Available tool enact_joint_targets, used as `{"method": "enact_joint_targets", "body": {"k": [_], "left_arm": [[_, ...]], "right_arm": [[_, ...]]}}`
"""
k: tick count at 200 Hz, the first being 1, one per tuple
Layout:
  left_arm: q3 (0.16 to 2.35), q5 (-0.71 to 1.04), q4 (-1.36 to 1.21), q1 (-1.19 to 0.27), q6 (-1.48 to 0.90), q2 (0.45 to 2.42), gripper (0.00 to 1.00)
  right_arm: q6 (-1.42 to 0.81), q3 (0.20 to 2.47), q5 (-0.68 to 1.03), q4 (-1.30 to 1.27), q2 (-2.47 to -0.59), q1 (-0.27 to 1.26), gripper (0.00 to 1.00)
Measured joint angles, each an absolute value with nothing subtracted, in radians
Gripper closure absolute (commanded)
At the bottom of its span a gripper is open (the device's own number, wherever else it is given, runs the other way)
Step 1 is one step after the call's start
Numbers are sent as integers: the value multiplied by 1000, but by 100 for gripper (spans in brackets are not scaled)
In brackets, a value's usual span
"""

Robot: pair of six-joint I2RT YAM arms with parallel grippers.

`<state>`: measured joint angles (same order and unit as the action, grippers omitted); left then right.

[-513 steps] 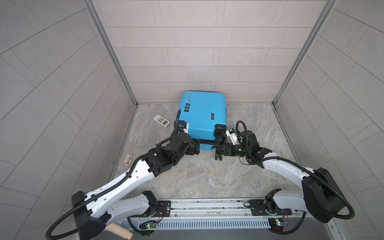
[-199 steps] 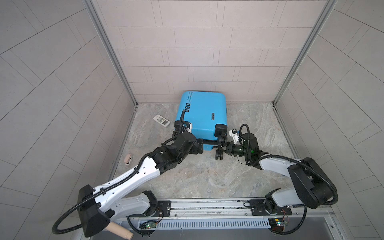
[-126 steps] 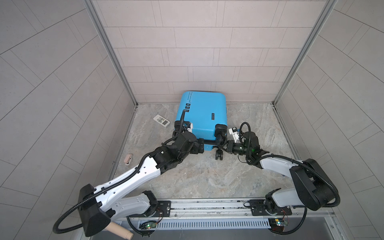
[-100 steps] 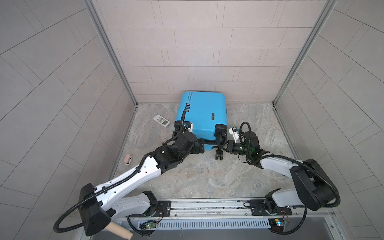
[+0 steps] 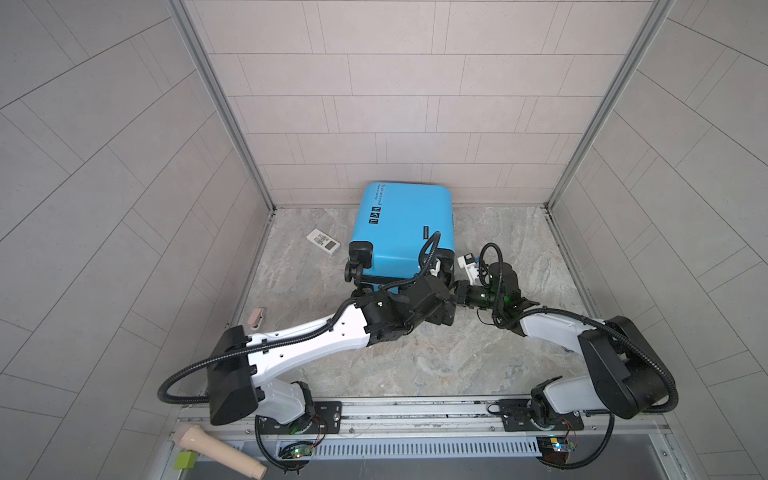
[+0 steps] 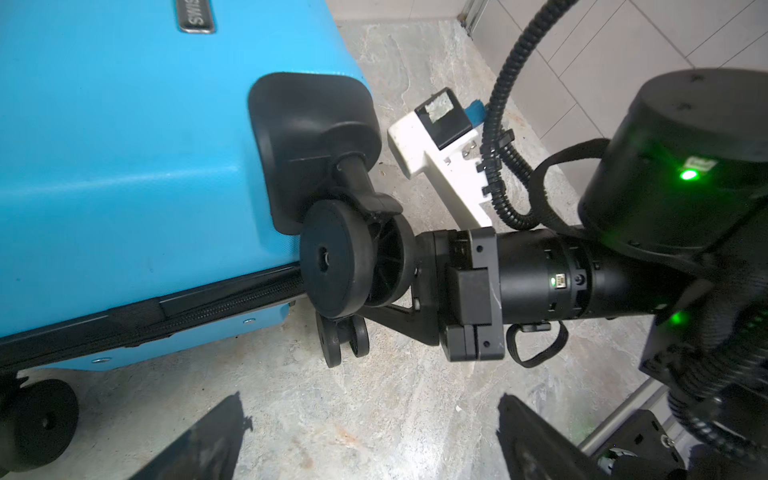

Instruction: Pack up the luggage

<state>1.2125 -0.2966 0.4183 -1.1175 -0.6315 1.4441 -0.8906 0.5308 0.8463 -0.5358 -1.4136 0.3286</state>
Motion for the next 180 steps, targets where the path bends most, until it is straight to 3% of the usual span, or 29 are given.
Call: {"method": "enact_joint_targets", "body": {"k": [106, 180], "left_arm": [[1371, -332, 427, -1101, -576, 1641, 0], [1390, -313, 376, -1050, -586, 1706, 15]], "right_arm": [[-895, 513, 896, -607, -1443, 306, 100], [-907, 508, 896, -656, -1465, 289, 100]]}}
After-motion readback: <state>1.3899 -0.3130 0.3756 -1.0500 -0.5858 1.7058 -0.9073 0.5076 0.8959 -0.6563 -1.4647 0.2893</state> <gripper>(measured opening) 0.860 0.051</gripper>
